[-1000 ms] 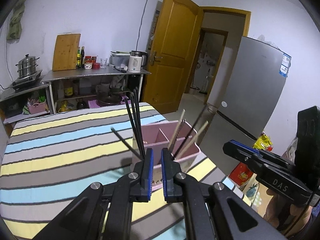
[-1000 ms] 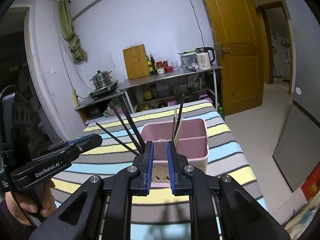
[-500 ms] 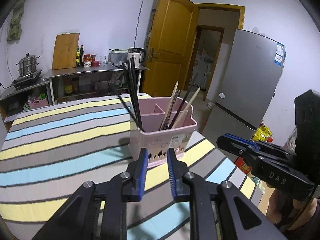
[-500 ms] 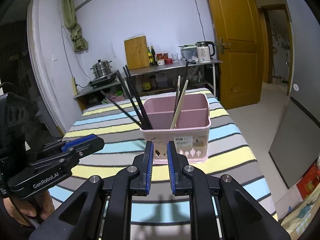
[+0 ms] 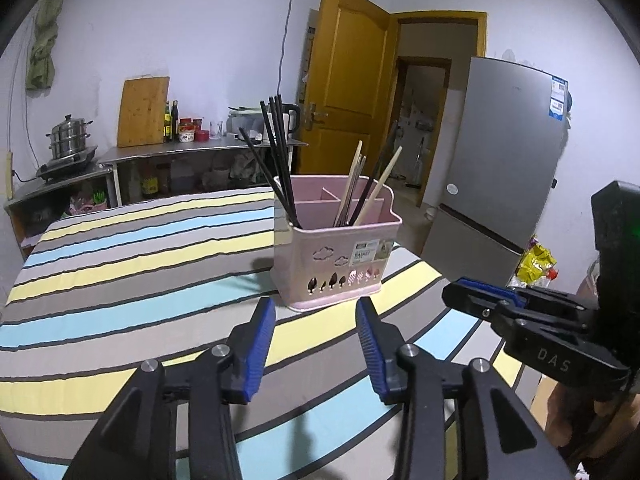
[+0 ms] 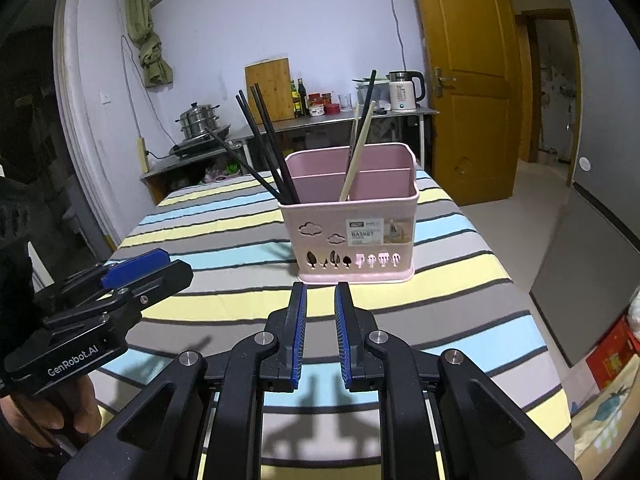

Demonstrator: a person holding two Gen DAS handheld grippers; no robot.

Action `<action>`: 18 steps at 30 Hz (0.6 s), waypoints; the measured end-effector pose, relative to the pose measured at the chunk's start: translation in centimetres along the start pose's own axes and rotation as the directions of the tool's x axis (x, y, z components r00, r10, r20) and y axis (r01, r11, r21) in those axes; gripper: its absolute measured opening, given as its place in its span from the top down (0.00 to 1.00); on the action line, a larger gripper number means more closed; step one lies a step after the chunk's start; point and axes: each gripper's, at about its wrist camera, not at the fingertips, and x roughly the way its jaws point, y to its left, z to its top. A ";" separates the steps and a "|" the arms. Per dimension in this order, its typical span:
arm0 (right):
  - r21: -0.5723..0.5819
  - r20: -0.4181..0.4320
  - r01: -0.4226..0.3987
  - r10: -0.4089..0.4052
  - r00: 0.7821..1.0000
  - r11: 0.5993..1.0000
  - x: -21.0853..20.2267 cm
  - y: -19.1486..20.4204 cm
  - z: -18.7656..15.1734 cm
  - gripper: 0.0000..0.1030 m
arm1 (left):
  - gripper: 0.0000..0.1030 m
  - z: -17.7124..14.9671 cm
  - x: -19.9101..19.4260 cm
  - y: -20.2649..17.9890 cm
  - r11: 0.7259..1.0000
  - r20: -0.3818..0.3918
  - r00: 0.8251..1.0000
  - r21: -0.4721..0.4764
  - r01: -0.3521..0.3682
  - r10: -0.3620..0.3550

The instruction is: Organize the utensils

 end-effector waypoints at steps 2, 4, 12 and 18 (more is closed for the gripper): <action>-0.004 0.006 0.010 -0.010 1.000 1.000 -0.1 0.0 -0.4 0.86 | 0.60 -0.4 0.1 -0.2 1.000 -0.001 1.000 0.004 0.000 0.000; -0.004 0.012 0.016 -0.016 1.000 1.000 -0.3 -0.1 -0.6 0.86 | 0.60 -0.6 0.1 -0.3 1.000 0.002 1.000 0.008 0.001 -0.001; -0.007 0.020 0.038 -0.038 0.999 0.999 -0.3 0.0 -1.0 0.86 | 0.60 -1.1 0.5 -0.5 1.000 -0.001 1.000 0.024 -0.006 0.006; -0.004 0.018 0.041 -0.041 0.999 0.999 -0.3 0.0 -1.2 0.86 | 0.60 -1.3 0.5 -0.4 1.000 -0.002 1.000 0.023 -0.010 0.010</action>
